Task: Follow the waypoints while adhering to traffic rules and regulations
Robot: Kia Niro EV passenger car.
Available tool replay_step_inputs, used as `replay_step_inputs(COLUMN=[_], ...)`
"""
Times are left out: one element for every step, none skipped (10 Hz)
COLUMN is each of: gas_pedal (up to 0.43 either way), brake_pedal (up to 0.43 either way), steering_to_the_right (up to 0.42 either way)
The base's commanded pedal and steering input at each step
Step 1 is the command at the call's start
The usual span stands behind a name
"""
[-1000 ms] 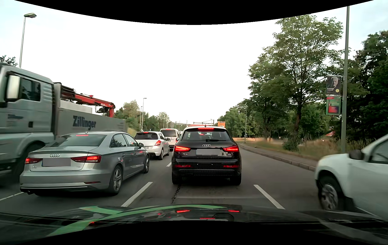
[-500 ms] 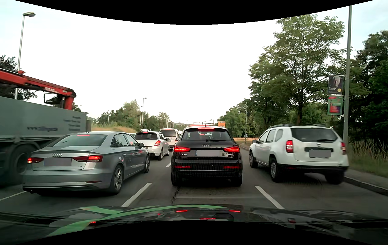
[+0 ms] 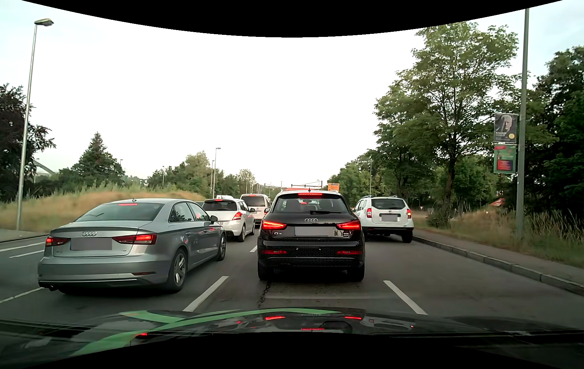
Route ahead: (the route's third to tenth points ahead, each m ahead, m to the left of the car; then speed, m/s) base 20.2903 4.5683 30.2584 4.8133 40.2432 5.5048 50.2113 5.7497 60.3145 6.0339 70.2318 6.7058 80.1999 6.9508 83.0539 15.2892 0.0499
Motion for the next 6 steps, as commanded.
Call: replay_step_inputs(gas_pedal=[0.0, 0.0, 0.0, 0.0, 0.0, 0.0], brake_pedal=[0.213, 0.213, 0.213, 0.207, 0.201, 0.201], steering_to_the_right=[-0.009, -0.009, -0.009, -0.009, -0.009, -0.009])
